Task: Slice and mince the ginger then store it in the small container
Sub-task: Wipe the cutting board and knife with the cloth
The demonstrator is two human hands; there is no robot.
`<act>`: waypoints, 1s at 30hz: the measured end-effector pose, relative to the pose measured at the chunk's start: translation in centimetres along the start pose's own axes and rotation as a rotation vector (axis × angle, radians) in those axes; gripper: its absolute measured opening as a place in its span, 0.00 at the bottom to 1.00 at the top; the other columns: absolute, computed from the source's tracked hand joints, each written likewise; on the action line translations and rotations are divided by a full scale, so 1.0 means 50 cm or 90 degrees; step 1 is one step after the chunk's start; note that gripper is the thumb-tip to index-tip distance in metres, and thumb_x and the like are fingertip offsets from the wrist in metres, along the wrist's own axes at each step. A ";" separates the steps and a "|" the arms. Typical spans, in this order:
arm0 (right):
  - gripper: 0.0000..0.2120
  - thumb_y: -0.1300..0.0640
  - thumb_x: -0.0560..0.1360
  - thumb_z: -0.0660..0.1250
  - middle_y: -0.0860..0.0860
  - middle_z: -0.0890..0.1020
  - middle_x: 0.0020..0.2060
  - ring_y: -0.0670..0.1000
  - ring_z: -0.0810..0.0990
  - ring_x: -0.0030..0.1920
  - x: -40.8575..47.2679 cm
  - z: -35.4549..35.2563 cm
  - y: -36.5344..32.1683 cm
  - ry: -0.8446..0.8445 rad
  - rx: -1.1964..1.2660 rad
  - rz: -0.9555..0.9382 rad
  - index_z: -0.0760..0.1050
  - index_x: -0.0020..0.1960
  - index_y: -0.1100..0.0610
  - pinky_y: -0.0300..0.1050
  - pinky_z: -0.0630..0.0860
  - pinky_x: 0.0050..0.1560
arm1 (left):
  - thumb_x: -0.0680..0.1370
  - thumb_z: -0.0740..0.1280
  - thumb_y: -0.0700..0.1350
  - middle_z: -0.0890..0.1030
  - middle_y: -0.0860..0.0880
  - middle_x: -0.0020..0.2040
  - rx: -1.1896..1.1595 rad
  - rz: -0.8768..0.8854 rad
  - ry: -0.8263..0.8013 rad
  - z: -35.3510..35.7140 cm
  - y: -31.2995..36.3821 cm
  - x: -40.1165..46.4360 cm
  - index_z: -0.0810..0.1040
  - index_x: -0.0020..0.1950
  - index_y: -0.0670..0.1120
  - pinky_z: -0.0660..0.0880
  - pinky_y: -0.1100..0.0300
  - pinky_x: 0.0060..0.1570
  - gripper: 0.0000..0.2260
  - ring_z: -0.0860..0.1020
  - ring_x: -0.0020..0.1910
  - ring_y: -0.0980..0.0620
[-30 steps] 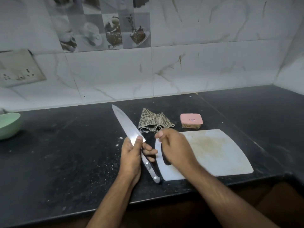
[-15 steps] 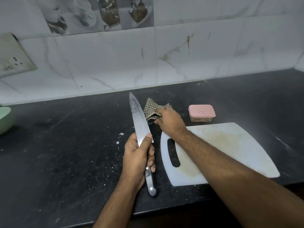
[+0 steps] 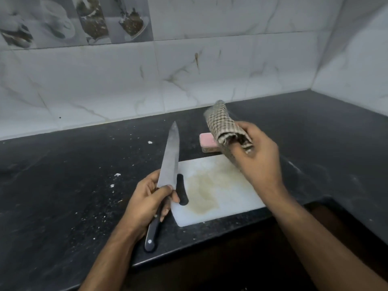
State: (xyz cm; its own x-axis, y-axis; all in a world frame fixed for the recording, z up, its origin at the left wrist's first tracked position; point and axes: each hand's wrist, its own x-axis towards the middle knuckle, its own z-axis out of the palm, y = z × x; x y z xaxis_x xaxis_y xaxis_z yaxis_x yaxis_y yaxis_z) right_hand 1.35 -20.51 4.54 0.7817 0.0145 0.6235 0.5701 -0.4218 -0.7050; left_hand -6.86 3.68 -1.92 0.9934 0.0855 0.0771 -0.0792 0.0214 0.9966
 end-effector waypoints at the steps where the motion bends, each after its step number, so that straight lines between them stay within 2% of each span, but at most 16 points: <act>1: 0.18 0.57 0.74 0.73 0.39 0.82 0.52 0.38 0.78 0.52 -0.014 -0.026 0.007 -0.005 -0.047 -0.008 0.79 0.64 0.50 0.29 0.72 0.49 | 0.82 0.62 0.32 0.82 0.33 0.39 0.059 0.003 -0.010 0.004 0.000 0.001 0.78 0.64 0.44 0.67 0.61 0.23 0.13 0.69 0.23 0.47; 3: 0.20 0.56 0.72 0.74 0.41 0.81 0.52 0.44 0.76 0.52 -0.037 -0.049 0.029 -0.060 -0.150 -0.041 0.79 0.64 0.50 0.38 0.73 0.51 | 0.81 0.65 0.33 0.84 0.38 0.39 0.136 0.001 0.002 0.022 0.001 -0.003 0.79 0.63 0.44 0.72 0.59 0.30 0.12 0.75 0.28 0.48; 5: 0.21 0.53 0.70 0.73 0.44 0.79 0.48 0.49 0.75 0.51 -0.059 -0.039 0.051 -0.169 -0.247 -0.078 0.80 0.63 0.50 0.49 0.75 0.53 | 0.79 0.68 0.34 0.87 0.45 0.42 0.172 -0.010 0.052 0.042 0.001 -0.012 0.80 0.60 0.44 0.77 0.61 0.38 0.11 0.84 0.36 0.50; 7: 0.21 0.51 0.69 0.73 0.45 0.75 0.49 0.50 0.74 0.53 -0.086 -0.011 0.066 -0.282 -0.281 -0.074 0.80 0.62 0.49 0.52 0.75 0.55 | 0.77 0.72 0.37 0.88 0.50 0.45 0.215 -0.017 0.096 0.051 -0.001 -0.017 0.81 0.57 0.46 0.81 0.55 0.45 0.10 0.86 0.43 0.52; 9: 0.18 0.52 0.71 0.73 0.44 0.70 0.54 0.48 0.74 0.55 -0.102 0.009 0.069 -0.344 -0.222 -0.020 0.78 0.60 0.50 0.49 0.75 0.59 | 0.73 0.79 0.44 0.88 0.53 0.47 0.255 -0.038 0.113 0.047 0.000 -0.015 0.80 0.56 0.49 0.82 0.48 0.50 0.15 0.86 0.46 0.53; 11: 0.19 0.50 0.72 0.74 0.46 0.67 0.64 0.51 0.75 0.62 -0.098 0.015 0.066 -0.357 -0.200 0.009 0.74 0.60 0.50 0.49 0.74 0.62 | 0.66 0.83 0.50 0.87 0.53 0.49 0.275 -0.062 0.119 0.041 0.009 -0.012 0.80 0.56 0.51 0.83 0.46 0.51 0.22 0.86 0.47 0.53; 13: 0.28 0.43 0.71 0.75 0.49 0.62 0.75 0.56 0.71 0.68 -0.080 0.014 0.061 -0.392 -0.268 0.021 0.70 0.65 0.49 0.54 0.72 0.66 | 0.64 0.82 0.52 0.86 0.52 0.49 0.328 -0.067 0.144 0.039 0.013 -0.008 0.79 0.55 0.52 0.82 0.45 0.51 0.23 0.85 0.48 0.52; 15: 0.38 0.38 0.72 0.72 0.48 0.62 0.78 0.59 0.68 0.68 -0.065 0.012 0.056 -0.459 -0.356 0.013 0.60 0.77 0.45 0.58 0.69 0.67 | 0.64 0.78 0.56 0.84 0.51 0.49 0.440 -0.060 0.186 0.042 0.016 0.000 0.79 0.52 0.52 0.82 0.47 0.51 0.21 0.83 0.48 0.51; 17: 0.38 0.42 0.75 0.70 0.49 0.69 0.75 0.59 0.69 0.66 -0.068 0.017 0.059 -0.471 -0.395 -0.002 0.56 0.79 0.41 0.57 0.70 0.65 | 0.63 0.75 0.60 0.82 0.49 0.50 0.515 -0.072 0.208 0.048 0.016 0.003 0.78 0.51 0.51 0.81 0.49 0.52 0.21 0.81 0.49 0.49; 19: 0.33 0.51 0.76 0.70 0.56 0.79 0.64 0.59 0.73 0.62 -0.079 0.023 0.068 -0.396 -0.369 0.017 0.61 0.77 0.39 0.53 0.74 0.61 | 0.66 0.76 0.58 0.81 0.49 0.51 0.539 -0.088 0.197 0.055 0.014 0.002 0.78 0.52 0.50 0.80 0.48 0.53 0.20 0.80 0.51 0.48; 21: 0.32 0.59 0.75 0.69 0.57 0.82 0.57 0.59 0.77 0.59 -0.084 0.036 0.069 -0.313 -0.344 0.062 0.65 0.75 0.40 0.50 0.75 0.57 | 0.69 0.77 0.55 0.80 0.49 0.53 0.536 -0.097 0.188 0.059 0.014 -0.002 0.77 0.55 0.49 0.79 0.47 0.53 0.19 0.80 0.51 0.48; 24: 0.32 0.64 0.75 0.67 0.55 0.83 0.58 0.59 0.78 0.57 -0.083 0.067 0.053 -0.272 -0.270 0.090 0.68 0.74 0.41 0.50 0.76 0.59 | 0.74 0.76 0.53 0.76 0.47 0.56 0.562 -0.130 0.207 0.058 0.006 -0.012 0.74 0.60 0.47 0.78 0.47 0.53 0.20 0.77 0.52 0.48; 26: 0.33 0.67 0.76 0.65 0.52 0.81 0.60 0.56 0.74 0.54 -0.100 0.092 0.039 -0.331 -0.260 0.026 0.68 0.74 0.40 0.50 0.74 0.59 | 0.75 0.75 0.51 0.76 0.47 0.56 0.569 -0.169 0.232 0.054 0.004 -0.018 0.73 0.62 0.46 0.77 0.50 0.49 0.20 0.78 0.50 0.48; 28: 0.35 0.69 0.77 0.65 0.47 0.76 0.66 0.51 0.66 0.51 -0.122 0.103 0.033 -0.388 -0.265 -0.063 0.67 0.75 0.38 0.45 0.71 0.56 | 0.75 0.73 0.51 0.78 0.47 0.52 0.567 -0.187 0.267 0.054 0.013 -0.015 0.72 0.61 0.44 0.77 0.51 0.46 0.20 0.78 0.48 0.46; 30: 0.35 0.69 0.78 0.64 0.42 0.69 0.73 0.48 0.64 0.51 -0.127 0.098 0.030 -0.417 -0.249 -0.097 0.67 0.74 0.35 0.42 0.68 0.55 | 0.76 0.71 0.54 0.77 0.47 0.49 0.589 -0.194 0.299 0.055 0.026 -0.005 0.71 0.61 0.42 0.74 0.52 0.43 0.21 0.76 0.46 0.45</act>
State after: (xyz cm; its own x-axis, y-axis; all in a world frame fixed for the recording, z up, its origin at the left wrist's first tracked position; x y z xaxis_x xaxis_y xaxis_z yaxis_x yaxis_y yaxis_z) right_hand -1.53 -16.79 -2.14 0.7614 0.5792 0.2910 0.6476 -0.6595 -0.3817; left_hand -6.99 0.96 -0.56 0.8141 0.5807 0.0003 0.4549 -0.6381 0.6213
